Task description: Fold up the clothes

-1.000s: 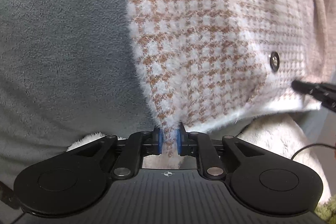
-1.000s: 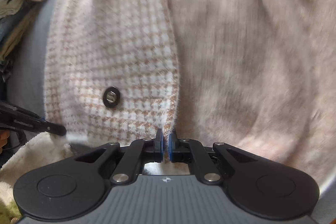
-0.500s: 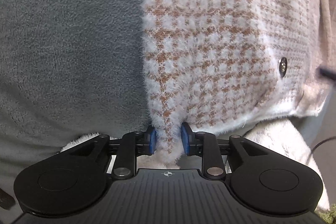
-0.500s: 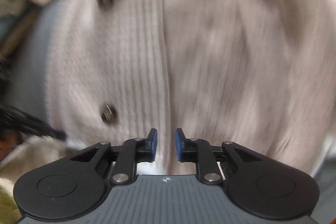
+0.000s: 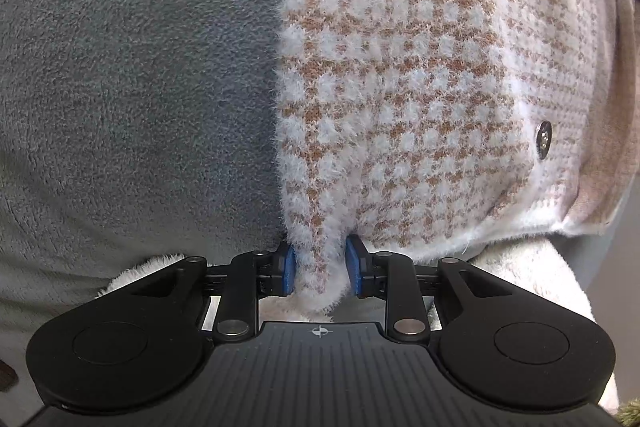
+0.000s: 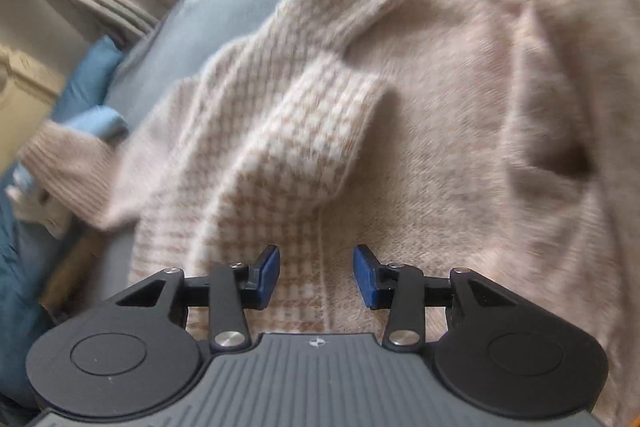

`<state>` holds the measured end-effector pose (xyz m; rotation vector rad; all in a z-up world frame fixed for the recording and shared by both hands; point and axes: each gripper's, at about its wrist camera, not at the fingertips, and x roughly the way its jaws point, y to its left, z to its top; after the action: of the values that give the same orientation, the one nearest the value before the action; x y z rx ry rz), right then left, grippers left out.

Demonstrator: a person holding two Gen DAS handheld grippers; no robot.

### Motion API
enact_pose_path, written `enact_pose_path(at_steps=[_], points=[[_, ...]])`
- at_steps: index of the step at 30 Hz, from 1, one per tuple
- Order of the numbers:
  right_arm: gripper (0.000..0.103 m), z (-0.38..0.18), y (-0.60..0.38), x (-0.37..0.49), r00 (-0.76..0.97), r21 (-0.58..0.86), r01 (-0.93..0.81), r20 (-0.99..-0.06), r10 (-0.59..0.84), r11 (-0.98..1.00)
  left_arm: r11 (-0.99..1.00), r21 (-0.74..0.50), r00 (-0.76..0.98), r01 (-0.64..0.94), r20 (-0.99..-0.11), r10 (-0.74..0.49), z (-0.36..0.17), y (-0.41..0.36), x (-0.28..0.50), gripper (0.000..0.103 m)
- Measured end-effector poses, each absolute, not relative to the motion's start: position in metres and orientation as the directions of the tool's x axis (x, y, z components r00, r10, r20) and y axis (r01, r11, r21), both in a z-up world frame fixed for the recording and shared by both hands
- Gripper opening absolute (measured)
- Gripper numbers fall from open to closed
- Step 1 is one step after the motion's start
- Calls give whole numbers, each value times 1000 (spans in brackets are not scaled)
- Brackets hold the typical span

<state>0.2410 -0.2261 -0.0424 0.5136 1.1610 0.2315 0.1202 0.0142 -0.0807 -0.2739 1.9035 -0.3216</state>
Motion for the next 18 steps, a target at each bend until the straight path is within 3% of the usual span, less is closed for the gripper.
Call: enact_pose_path(at_steps=[4,5,7,13,18], points=[[34,-44,-201,245,387,393,19,-851,356,919,935,-352,-339,-41,-875,-345,-73,28,122,26],[20,-44,-195,245,388,356,0,-861,328,935,935,-352,-341,-41,-875,-345,-70,35,123,26],[4,-38,-188,238,403,308,-5,-870,284,951,934,-355,-344,-39,-873,-346,-70,77,121,26],[3,-21,-200,195,457,185,138,-884,103,973,932,-358,-339,-53,-871,-354,-114,81,129,26],[5,-41,-205,195,444,197,213,-892,85,957,931,-362,-345,-45,-869,-354,-109,84,133,26]])
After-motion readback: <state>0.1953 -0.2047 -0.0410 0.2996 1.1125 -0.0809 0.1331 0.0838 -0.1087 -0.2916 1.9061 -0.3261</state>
